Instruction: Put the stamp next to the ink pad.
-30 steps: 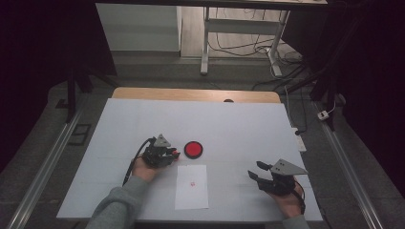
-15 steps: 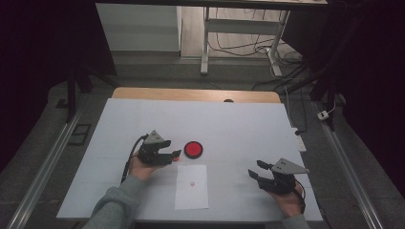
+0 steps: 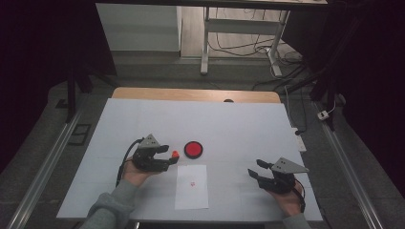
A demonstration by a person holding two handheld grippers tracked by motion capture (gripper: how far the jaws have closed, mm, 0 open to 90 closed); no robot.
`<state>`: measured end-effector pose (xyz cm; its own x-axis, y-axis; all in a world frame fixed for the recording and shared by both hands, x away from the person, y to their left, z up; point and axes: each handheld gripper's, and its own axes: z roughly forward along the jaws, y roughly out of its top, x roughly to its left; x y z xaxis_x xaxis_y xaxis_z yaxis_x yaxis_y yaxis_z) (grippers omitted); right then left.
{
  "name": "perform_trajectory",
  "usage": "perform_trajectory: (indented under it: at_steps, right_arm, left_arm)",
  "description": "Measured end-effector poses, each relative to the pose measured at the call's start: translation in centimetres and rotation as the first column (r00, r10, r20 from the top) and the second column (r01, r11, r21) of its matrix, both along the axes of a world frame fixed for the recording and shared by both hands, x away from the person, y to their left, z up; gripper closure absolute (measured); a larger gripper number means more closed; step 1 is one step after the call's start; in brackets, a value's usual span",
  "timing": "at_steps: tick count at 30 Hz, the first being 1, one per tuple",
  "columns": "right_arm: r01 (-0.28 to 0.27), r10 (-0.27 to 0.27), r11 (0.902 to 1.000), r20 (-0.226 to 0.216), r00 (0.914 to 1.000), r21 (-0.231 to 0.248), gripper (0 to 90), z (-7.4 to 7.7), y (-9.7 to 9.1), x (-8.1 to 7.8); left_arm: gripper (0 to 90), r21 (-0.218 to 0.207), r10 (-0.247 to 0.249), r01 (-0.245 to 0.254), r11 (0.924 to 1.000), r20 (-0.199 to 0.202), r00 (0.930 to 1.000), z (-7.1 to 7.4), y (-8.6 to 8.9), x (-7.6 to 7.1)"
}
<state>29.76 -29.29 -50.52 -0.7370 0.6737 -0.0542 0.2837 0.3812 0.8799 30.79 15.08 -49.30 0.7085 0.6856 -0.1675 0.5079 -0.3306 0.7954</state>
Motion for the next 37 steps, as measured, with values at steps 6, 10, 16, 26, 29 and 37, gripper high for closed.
perform_trajectory:
  at_steps: [6,10,16,26,29,37]
  right_arm:
    - [-0.005,0.005,1.0000,0.003,1.0000,-0.004,46.8,0.0,0.2,-0.2]
    - [-0.010,0.010,0.9999,0.006,0.9999,-0.014,46.7,0.1,0.1,-0.3]
    - [-0.008,0.008,0.9997,0.018,0.9998,-0.022,46.7,0.1,-0.2,-0.4]
    - [-0.006,0.009,0.9975,0.034,0.9994,-0.070,46.7,-0.1,-0.4,-0.4]
    - [-0.011,0.014,0.9978,0.037,0.9992,-0.065,46.7,-0.2,-0.4,-0.4]
    - [-0.008,0.011,0.9971,0.046,0.9989,-0.076,46.7,-0.1,-0.4,-0.4]
  left_arm:
    - [35.8,0.005,0.000,0.000,1.0000,0.011,0.9999,-0.1,1.2,-2.3]
    - [35.7,0.010,0.008,-0.008,0.9999,0.014,0.9999,-0.2,2.5,-3.8]
    - [35.9,0.030,0.023,-0.023,0.9993,0.012,0.9997,-1.0,4.6,-5.9]
    - [36.0,0.015,0.045,-0.045,0.9989,-0.005,0.9990,-1.6,6.1,-6.6]
    - [36.0,0.016,0.035,-0.035,0.9992,-0.009,0.9993,-1.6,5.9,-6.4]
    - [36.0,0.017,0.032,-0.032,0.9993,-0.009,0.9995,-1.6,5.9,-6.4]
